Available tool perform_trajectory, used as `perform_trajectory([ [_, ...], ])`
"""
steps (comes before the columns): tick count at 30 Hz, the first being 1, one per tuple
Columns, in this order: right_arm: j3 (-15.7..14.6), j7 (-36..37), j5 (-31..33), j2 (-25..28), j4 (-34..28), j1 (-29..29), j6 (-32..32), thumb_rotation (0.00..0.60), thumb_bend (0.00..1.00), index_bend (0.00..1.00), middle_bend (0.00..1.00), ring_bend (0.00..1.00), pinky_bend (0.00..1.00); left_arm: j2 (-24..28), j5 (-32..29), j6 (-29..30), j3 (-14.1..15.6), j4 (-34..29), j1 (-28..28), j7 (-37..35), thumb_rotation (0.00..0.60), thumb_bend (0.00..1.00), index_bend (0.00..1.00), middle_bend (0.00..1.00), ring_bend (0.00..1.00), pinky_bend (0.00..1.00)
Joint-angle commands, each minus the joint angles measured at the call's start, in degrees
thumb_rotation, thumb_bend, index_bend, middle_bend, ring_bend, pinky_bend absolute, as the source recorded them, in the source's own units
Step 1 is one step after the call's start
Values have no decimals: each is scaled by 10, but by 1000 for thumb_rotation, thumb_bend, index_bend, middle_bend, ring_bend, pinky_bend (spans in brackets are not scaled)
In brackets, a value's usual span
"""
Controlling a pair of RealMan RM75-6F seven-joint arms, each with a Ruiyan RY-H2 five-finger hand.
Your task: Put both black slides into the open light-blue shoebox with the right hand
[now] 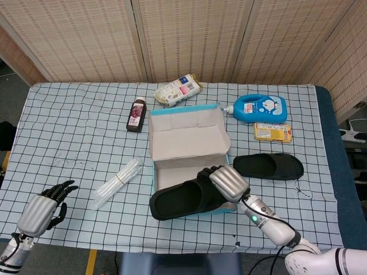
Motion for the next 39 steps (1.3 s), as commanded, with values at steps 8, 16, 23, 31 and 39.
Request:
perform_trajectory([
  [8, -20, -16, 29, -15, 30, 3, 9, 600, 0, 555, 516, 444, 500, 0, 1, -3, 1, 0, -1, 2, 600, 713, 210, 136, 230, 450],
  [16, -35, -24, 58, -30, 56, 13, -5, 600, 0, 555, 516, 444, 500, -1, 2, -4, 2, 0, -1, 2, 600, 713, 210, 136, 230, 450],
  [23, -51, -53, 90, -41, 69, 21, -11, 600, 0, 555, 516, 444, 500, 0, 4, -4, 3, 1, -2, 1, 600, 713, 210, 135, 229, 450],
  [31, -71, -140, 202, -49, 62, 50, -11, 600, 0, 555, 516, 444, 500, 0, 3, -6, 3, 0, -2, -1, 600, 713, 211, 136, 229, 450],
  [39, -63, -78, 176, -67, 75, 43, -6, 600, 0, 358, 390, 244, 423, -1, 4, -4, 3, 1, -2, -3, 600, 713, 211, 136, 229, 450],
])
